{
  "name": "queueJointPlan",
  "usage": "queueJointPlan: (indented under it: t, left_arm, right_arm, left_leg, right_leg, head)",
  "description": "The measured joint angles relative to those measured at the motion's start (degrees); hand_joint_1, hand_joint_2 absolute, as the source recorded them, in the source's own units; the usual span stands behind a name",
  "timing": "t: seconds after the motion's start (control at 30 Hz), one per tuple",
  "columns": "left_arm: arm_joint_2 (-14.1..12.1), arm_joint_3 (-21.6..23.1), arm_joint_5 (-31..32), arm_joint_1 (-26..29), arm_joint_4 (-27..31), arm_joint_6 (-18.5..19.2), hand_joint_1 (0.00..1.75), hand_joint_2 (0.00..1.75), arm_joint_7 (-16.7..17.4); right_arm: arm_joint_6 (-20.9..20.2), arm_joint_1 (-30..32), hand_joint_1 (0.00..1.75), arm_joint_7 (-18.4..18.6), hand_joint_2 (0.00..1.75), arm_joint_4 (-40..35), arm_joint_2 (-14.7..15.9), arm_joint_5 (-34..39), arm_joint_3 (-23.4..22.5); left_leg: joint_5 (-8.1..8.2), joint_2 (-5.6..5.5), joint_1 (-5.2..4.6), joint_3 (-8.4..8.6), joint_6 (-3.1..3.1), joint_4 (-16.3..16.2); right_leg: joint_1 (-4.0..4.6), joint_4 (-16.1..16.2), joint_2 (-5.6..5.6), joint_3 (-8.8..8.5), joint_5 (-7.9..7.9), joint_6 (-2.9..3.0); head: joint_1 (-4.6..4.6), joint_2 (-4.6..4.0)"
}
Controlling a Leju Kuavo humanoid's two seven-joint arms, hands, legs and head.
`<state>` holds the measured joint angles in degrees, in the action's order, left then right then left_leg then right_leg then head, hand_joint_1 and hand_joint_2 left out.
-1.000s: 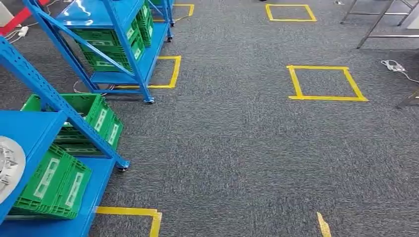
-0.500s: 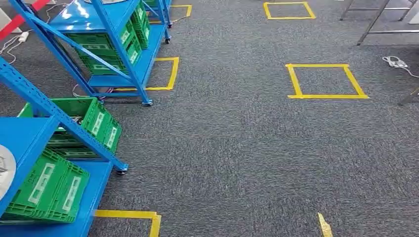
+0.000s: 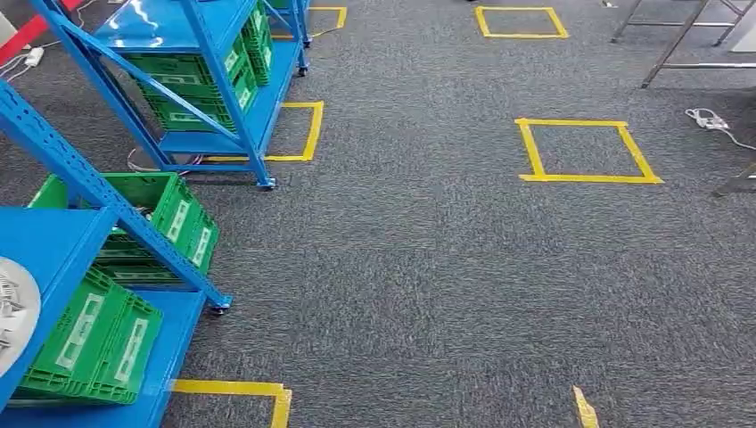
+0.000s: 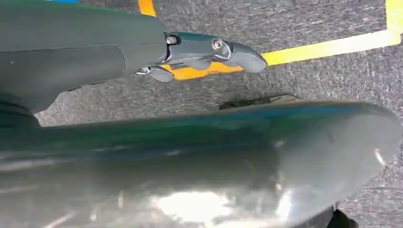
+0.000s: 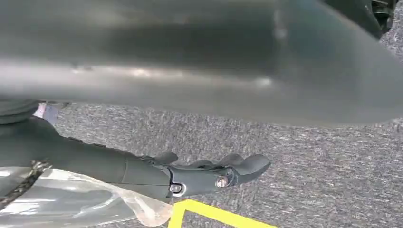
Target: Take the parts from the cabinet and place them on the table.
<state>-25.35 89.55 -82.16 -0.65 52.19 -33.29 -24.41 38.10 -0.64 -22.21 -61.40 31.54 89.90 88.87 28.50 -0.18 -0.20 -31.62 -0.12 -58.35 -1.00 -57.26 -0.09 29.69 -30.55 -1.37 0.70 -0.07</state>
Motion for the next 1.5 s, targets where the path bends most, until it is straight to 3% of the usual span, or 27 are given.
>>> queueJointPlan:
  t: [0.03, 0.1, 0.73, 0.77, 0.8, 0.83, 0.87, 0.93, 0.97, 1.0, 1.03, 1.07, 1.1, 1.13, 1.17, 1.2, 1.3, 1.33, 1.37, 1.4, 1.47, 1.5]
  left_arm:
    - [0.0, 0.0, 0.0, 0.0, 0.0, 0.0, 0.00, 0.00, 0.0]
    - [0.0, 0.0, 0.1, 0.0, 0.0, 0.0, 0.00, 0.00, 0.0]
    - [0.0, 0.0, 0.5, 0.0, 0.0, -0.2, 0.00, 0.00, 0.2]
    - [-0.1, 0.0, 0.6, 0.0, 0.0, -0.2, 0.00, 0.00, 0.2]
    - [-0.2, 0.0, 0.6, 0.0, 0.0, -0.3, 0.00, 0.00, 0.3]
    - [-0.2, 0.0, 0.7, 0.0, 0.0, -0.3, 0.00, 0.00, 0.3]
    - [-0.1, 0.0, 0.8, 0.0, 0.0, -0.3, 0.00, 0.00, 0.3]
    - [-0.1, 0.0, 1.0, 0.0, 0.0, -0.4, 0.00, 0.00, 0.4]
    - [-0.1, 0.0, 1.2, 0.0, 0.0, -0.4, 0.00, 0.00, 0.4]
    - [-0.1, 0.0, 1.2, 0.0, -0.1, -0.5, 0.00, 0.00, 0.5]
    - [0.0, 0.0, 1.3, 0.0, -0.1, -0.5, 0.00, 0.00, 0.6]
    - [0.0, 0.0, 1.4, 0.0, -0.1, -0.5, 0.00, 0.00, 0.6]
    - [0.1, 0.0, 1.5, 0.0, -0.1, -0.5, 0.00, 0.00, 0.6]
    - [0.1, 0.0, 1.6, 0.0, -0.1, -0.6, 0.00, 0.00, 0.6]
    - [-0.1, 0.0, 1.7, 0.0, -0.2, -0.6, 0.00, 0.00, 0.6]
    - [-0.1, 0.0, 1.8, -0.2, -0.2, -0.7, 0.00, 0.00, 0.7]
    - [-0.1, 0.0, 1.9, 0.1, -0.3, -0.8, 0.00, 0.00, 0.7]
    - [-0.1, 0.0, 1.9, 0.2, -0.3, -0.8, 0.00, 0.00, 0.7]
    - [-0.1, 0.0, 2.0, 0.2, -0.3, -0.8, 0.00, 0.00, 0.8]
    - [-0.1, 0.0, 2.0, 0.1, -0.3, -0.8, 0.00, 0.00, 0.8]
    - [0.1, 0.0, 2.2, 0.0, -0.3, -0.8, 0.00, 0.00, 0.8]
    - [0.2, 0.0, 2.2, 0.0, -0.3, -0.9, 0.00, 0.00, 0.8]
  right_arm:
    - [0.0, 0.0, 0.00, 0.0, 0.00, 0.0, 0.0, 0.0, 0.0]
    - [0.0, 0.0, 0.00, 0.0, 0.00, 0.0, 0.0, 0.0, 0.0]
    - [0.7, 0.0, 0.00, 0.0, 0.00, 0.0, 0.0, 0.0, 0.0]
    - [0.8, -0.1, 0.00, 0.0, 0.00, 0.0, 0.0, -0.1, 0.0]
    - [1.0, -0.2, 0.00, 0.0, 0.00, 0.0, 0.0, -0.1, 0.0]
    - [1.2, -0.2, 0.00, 0.0, 0.00, 0.0, 0.0, -0.1, 0.1]
    - [1.3, -0.2, 0.00, -0.1, 0.00, 0.0, 0.0, -0.2, 0.1]
    - [1.5, -0.3, 0.00, -0.1, 0.00, 0.0, 0.0, -0.2, 0.1]
    - [1.5, -0.3, 0.00, -0.1, 0.00, 0.0, 0.0, -0.3, 0.1]
    - [1.5, -0.3, 0.00, -0.1, 0.00, 0.0, 0.0, -0.3, 0.1]
    - [1.5, -0.1, 0.00, -0.1, 0.00, 0.0, 0.0, -0.3, 0.2]
    - [1.5, -0.1, 0.00, -0.1, 0.00, 0.0, 0.0, -0.3, 0.2]
    - [1.5, -0.1, 0.00, -0.1, 0.00, 0.0, 0.0, -0.3, 0.3]
    - [1.5, -0.2, 0.00, -0.1, 0.00, 0.0, 0.0, -0.3, 0.3]
    - [1.5, -0.2, 0.00, -0.1, 0.00, 0.0, -0.3, -0.3, 0.3]
    - [1.6, -0.4, 0.00, -0.2, 0.00, 0.0, -0.4, -0.3, 0.3]
    - [1.6, -0.2, 0.00, -0.2, 0.00, 0.0, -0.5, -0.3, 0.4]
    - [1.6, -0.2, 0.00, -0.2, 0.00, 0.1, -0.5, -0.3, 0.4]
    - [1.6, -0.2, 0.00, -0.2, 0.00, 0.1, -0.5, -0.3, 0.4]
    - [1.6, -0.2, 0.00, -0.2, 0.00, 0.1, -0.5, -0.3, 0.4]
    - [1.6, -0.1, 0.00, -0.2, 0.00, 0.1, -0.5, -0.3, 0.4]
    - [1.6, -0.1, 0.00, -0.2, 0.00, 0.1, -0.5, -0.3, 0.4]
  left_leg:
    - [0.02, 0.00, -0.05, 0.00, 0.08, 0.0]
    - [0.00, 0.00, -0.08, 0.01, 0.11, 0.0]
    - [-0.02, 0.00, 0.02, 0.03, 0.13, 0.0]
    - [0.23, -0.03, -0.29, -0.15, 0.67, -0.3]
    - [-0.31, -0.13, -0.29, 0.34, 1.59, 1.1]
    - [-1.40, -0.17, 0.30, 1.68, 1.93, 3.1]
    - [-1.84, -0.36, 0.26, 2.19, 2.30, 3.9]
    - [-1.97, -0.76, 0.25, 2.01, 2.44, 3.9]
    - [-1.93, -1.01, 0.22, 1.99, 2.39, 3.8]
    - [-1.85, -1.41, 0.23, 2.00, 2.25, 3.8]
    - [-1.77, -2.02, 0.32, 2.02, 2.06, 3.6]
    - [-1.56, -2.52, 0.47, 2.03, 1.68, 3.3]
    - [-1.23, -3.18, 0.73, 2.02, 1.18, 2.8]
    - [-0.77, -3.74, 0.94, 1.89, 0.50, 2.0]
    - [-0.32, -4.23, 0.87, 1.43, -0.15, 1.3]
    - [0.17, -4.73, 0.63, 0.76, -0.53, -0.1]
    - [-0.23, -6.16, 0.93, 0.44, -1.02, 0.2]
    - [0.13, -5.77, 1.15, 0.38, -1.31, -0.2]
    - [1.43, -2.78, 0.95, -0.40, -1.31, -1.9]
    - [3.67, -1.14, 0.91, -2.21, -1.34, -5.8]
    - [8.08, -0.34, 0.91, -6.92, -1.18, -15.7]
    - [8.82, -0.35, 0.87, -8.31, -0.97, -18.6]
  right_leg:
    - [-0.08, 0.0, 0.00, 0.01, -0.01, -0.35]
    - [-0.11, 0.0, -0.01, 0.07, -0.01, -0.50]
    - [-0.01, 0.0, -0.01, 0.03, -0.04, -0.50]
    - [-0.47, 0.8, -0.18, -0.29, 0.38, -1.19]
    - [-0.28, 1.4, -0.36, -0.85, 0.59, -1.68]
    - [-0.26, 0.9, -0.28, -0.55, 0.15, -1.52]
    - [-0.11, -0.9, -0.13, 0.34, -1.31, -1.37]
    - [-0.17, -10.0, 0.03, 4.81, -5.71, -1.39]
    - [-0.23, -13.7, 0.03, 6.71, -7.04, -1.50]
    - [-0.30, -16.1, 0.03, 8.14, -7.30, -1.67]
    - [-0.51, -15.4, 0.03, 8.01, -5.91, -1.84]
    - [-0.81, -12.3, 0.06, 6.68, -3.62, -2.11]
    - [-1.21, -7.3, 0.41, 4.21, -0.76, -2.43]
    - [-1.78, -2.4, 1.75, 1.68, 1.33, -2.89]
    - [-2.00, -1.5, 5.00, 0.95, -0.79, -3.56]
    - [-1.80, -1.3, 4.30, 0.90, -0.51, -2.04]
    - [-1.42, -2.0, 2.45, 0.65, -0.69, -0.96]
    - [-1.50, -1.9, 1.66, 0.65, -0.61, -0.57]
    - [-1.27, -1.9, 1.16, 0.54, -0.66, -0.23]
    - [-1.02, -1.9, 0.41, 0.57, -0.74, -0.03]
    - [-0.43, -1.9, -1.29, 0.63, -0.95, 0.31]
    - [-0.17, -1.9, -2.08, 0.59, -1.06, 0.48]
  head:
    - [0.00, 0.00]
    - [-0.02, 0.00]
    - [-0.02, 0.00]
    - [-0.02, 0.00]
    - [-0.15, 0.00]
    - [0.00, 0.00]
    - [0.33, 0.00]
    - [0.39, 0.00]
    - [0.41, 0.00]
    - [0.37, 0.00]
    - [0.42, 0.00]
    - [0.39, 0.00]
    - [0.39, 0.00]
    - [0.42, 0.00]
    - [0.52, 0.00]
    - [0.76, 0.00]
    - [0.46, 0.00]
    - [0.42, 0.00]
    - [0.15, 0.00]
    - [-0.18, 0.00]
    - [-0.22, 0.00]
    - [-0.20, 0.00]
